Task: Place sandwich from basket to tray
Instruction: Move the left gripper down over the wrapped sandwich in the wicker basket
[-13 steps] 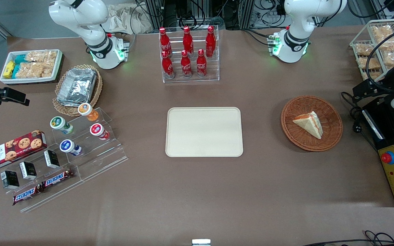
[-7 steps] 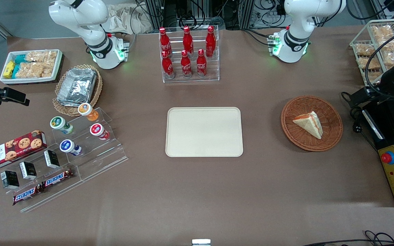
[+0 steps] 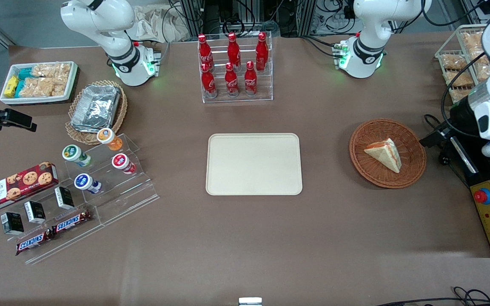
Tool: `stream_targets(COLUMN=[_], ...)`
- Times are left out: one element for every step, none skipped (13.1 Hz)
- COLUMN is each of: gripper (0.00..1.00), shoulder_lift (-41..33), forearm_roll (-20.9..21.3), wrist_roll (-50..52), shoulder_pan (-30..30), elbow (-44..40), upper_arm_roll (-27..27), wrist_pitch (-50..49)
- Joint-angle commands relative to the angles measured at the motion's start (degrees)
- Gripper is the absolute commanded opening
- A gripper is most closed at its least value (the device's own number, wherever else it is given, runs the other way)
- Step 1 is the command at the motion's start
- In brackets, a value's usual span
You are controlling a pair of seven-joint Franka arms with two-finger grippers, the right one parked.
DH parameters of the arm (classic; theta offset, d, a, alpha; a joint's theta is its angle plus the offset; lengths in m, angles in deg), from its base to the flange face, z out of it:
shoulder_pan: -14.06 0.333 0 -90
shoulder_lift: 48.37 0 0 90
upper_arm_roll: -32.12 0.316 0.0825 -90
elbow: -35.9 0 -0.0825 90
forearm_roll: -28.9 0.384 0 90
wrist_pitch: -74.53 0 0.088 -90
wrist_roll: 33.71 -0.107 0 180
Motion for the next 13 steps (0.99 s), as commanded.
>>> stream_targets(gripper=[1.0,1.0,1.0,1.0,1.0,1.0,1.0,1.0,1.0,1.0,1.0,1.0,1.0], shoulder_lift=[-3.41,-4.2,-4.38,-4.21,-4.21,-3.77,-2.9,-2.02,-0.97,-0.35,0.18,0.71,0.89], forearm_roll=[0.81,0.73,0.64,0.64,0.46,0.46,0.46,0.46,0.46,0.29,0.2,0.11,0.11], wrist_roll=[4.38,4.47,4.47,4.56,5.95,7.45,7.72,7.72,7.81,7.81,7.81,7.9,7.9], shoulder_pan=[-0.44,-0.35,-0.35,-0.35,-0.35,-0.35,-0.35,-0.35,-0.35,-0.27,-0.09,-0.09,-0.09], elbow=[8.22,10.95,13.24,15.26,17.63,19.13,19.76,19.85,20.2,21.42,23.0,24.58,26.51], upper_arm_roll=[0.16,0.16,0.16,0.16,0.16,0.07,0.07,0.16,0.16,0.16,0.16,0.16,0.16], wrist_pitch=[4.86,7.58,9.96,12.24,15.4,18.13,19.37,19.56,20.17,22.26,24.72,26.75,28.86])
